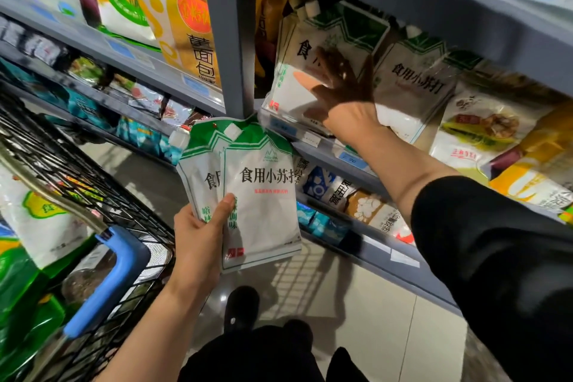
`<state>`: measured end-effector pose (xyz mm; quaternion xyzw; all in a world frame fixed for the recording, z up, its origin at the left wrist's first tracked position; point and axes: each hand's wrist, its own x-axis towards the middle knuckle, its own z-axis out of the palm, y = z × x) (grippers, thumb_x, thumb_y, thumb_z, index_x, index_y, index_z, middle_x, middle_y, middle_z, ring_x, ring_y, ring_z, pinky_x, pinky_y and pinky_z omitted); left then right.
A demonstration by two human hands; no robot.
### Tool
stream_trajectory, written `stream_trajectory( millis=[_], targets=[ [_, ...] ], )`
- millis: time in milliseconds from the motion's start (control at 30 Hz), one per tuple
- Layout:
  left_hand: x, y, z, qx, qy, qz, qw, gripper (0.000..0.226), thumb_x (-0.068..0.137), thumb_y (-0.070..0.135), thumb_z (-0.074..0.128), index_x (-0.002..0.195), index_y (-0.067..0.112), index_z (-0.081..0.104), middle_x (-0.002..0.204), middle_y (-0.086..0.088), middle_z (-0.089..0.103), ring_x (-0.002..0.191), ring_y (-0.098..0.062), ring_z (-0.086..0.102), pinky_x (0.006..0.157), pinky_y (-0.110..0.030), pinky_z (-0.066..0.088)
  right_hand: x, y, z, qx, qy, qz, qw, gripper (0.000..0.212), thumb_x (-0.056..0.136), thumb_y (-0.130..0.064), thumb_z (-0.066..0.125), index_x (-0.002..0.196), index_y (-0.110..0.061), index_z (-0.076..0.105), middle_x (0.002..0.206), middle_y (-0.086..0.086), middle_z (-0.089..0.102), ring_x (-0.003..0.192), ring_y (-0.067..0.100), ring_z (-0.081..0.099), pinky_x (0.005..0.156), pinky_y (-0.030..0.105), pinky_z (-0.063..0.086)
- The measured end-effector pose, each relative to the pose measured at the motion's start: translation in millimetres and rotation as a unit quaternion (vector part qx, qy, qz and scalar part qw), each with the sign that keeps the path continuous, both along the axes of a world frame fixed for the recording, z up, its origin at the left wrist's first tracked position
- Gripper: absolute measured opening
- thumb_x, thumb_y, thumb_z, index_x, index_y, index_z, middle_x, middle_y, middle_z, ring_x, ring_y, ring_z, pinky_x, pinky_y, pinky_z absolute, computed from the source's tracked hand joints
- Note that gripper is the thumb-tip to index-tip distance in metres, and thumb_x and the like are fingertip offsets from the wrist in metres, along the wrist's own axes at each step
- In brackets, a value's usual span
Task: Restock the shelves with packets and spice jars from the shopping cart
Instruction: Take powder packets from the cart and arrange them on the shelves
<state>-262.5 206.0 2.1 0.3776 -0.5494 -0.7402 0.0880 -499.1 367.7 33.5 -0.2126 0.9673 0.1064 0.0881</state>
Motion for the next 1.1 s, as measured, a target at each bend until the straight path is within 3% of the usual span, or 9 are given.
stream_trajectory(
  millis=[67, 133, 233, 333, 467, 567, 667, 1000, 1100],
  targets=[
    [0, 2, 0, 0.007, 0.007, -0.008, 1.000, 0.027, 0.088, 0.012, 0.069, 0.082, -0.009, 0.055, 0.075, -0.010, 0.069, 0.068, -0.021, 0.066, 0.055, -0.029, 0.055, 0, -1, -2, -0.028, 0.021, 0.013, 0.999, 0.051, 0.095, -0.033, 0.045, 0.143, -0.037, 0.031, 0.155, 0.011, 0.023, 0.140, 0.031, 0.029, 0.111, 0.049, 0.024],
    [0, 4, 2, 0.031, 0.004, -0.010, 0.999, 0.035, 0.087, 0.016, 0.070, 0.106, -0.011, 0.058, 0.095, -0.019, 0.072, 0.082, -0.032, 0.071, 0.060, -0.043, 0.059, 16, -5, 0, -0.024, 0.037, 0.016, 0.999, 0.040, 0.097, -0.033, 0.046, 0.137, -0.030, 0.044, 0.136, 0.010, 0.049, 0.123, 0.030, 0.050, 0.102, 0.047, 0.042],
    [1, 12, 8, 0.050, -0.006, -0.016, 0.999, 0.041, 0.086, 0.022, 0.072, 0.116, -0.003, 0.059, 0.102, -0.022, 0.070, 0.080, -0.038, 0.070, 0.050, -0.047, 0.055, 36, -8, 1, -0.032, 0.032, 0.036, 0.998, 0.029, 0.100, -0.030, 0.040, 0.083, -0.016, 0.058, 0.078, 0.001, 0.056, 0.083, 0.025, 0.063, 0.071, 0.034, 0.045],
    [-1, 20, 15, 0.040, -0.003, -0.021, 0.999, 0.026, 0.088, 0.016, 0.069, 0.106, -0.002, 0.066, 0.094, -0.020, 0.073, 0.076, -0.035, 0.072, 0.051, -0.044, 0.057, 44, -6, 9, -0.226, -0.004, -0.023, 0.974, 0.036, 0.099, -0.026, 0.037, 0.064, -0.020, 0.045, 0.081, 0.007, 0.054, 0.087, 0.029, 0.057, 0.084, 0.039, 0.043],
    [-4, 28, 20, 0.065, 0.015, -0.029, 0.997, 0.019, 0.089, 0.011, 0.067, 0.107, 0.005, 0.067, 0.095, -0.011, 0.075, 0.086, -0.028, 0.073, 0.064, -0.041, 0.059, 85, 12, 22, -0.499, -0.059, -0.138, 0.854, 0.031, 0.094, -0.034, 0.056, 0.106, -0.008, 0.065, 0.100, 0.006, 0.065, 0.089, 0.013, 0.061, 0.076, 0.023, 0.052],
    [-12, 41, 24, 0.076, 0.022, -0.044, 0.996, 0.024, 0.088, 0.010, 0.067, 0.112, 0.007, 0.065, 0.104, -0.013, 0.074, 0.093, -0.028, 0.072, 0.079, -0.047, 0.057, 118, 37, 31, -0.578, -0.216, -0.230, 0.753, 0.015, 0.081, -0.022, 0.074, 0.090, -0.016, 0.064, 0.082, -0.007, 0.066, 0.067, -0.007, 0.064, 0.064, 0.010, 0.051],
    [-23, 57, 29, 0.081, 0.043, -0.078, 0.993, 0.020, 0.089, 0.007, 0.066, 0.108, 0.012, 0.066, 0.104, -0.011, 0.074, 0.097, -0.029, 0.071, 0.087, -0.052, 0.055, 138, 57, 34, -0.622, -0.302, -0.250, 0.678, 0.031, 0.072, 0.005, 0.076, 0.091, -0.014, 0.061, 0.084, -0.003, 0.068, 0.065, -0.002, 0.067, 0.061, 0.015, 0.054],
    [-55, 88, 42, 0.052, 0.080, -0.152, 0.984, 0.024, 0.088, 0.017, 0.069, 0.109, 0.007, 0.066, 0.101, -0.006, 0.074, 0.089, -0.016, 0.072, 0.075, -0.033, 0.057, 137, 102, 38, -0.656, -0.109, -0.370, 0.649, 0.020, 0.077, 0.011, 0.065, 0.092, -0.001, 0.070, 0.093, 0.014, 0.072, 0.080, 0.025, 0.070, 0.072, 0.038, 0.059],
    [-58, 77, 38, 0.049, 0.067, -0.135, 0.987, 0.045, 0.084, 0.027, 0.074, 0.121, 0.007, 0.061, 0.112, -0.008, 0.071, 0.100, -0.023, 0.069, 0.080, -0.037, 0.056, 110, 116, 41, -0.696, -0.010, -0.405, 0.593, 0.020, 0.076, 0.009, 0.066, 0.094, 0.002, 0.064, 0.101, 0.020, 0.068, 0.087, 0.027, 0.066, 0.069, 0.033, 0.057]
  ],
)
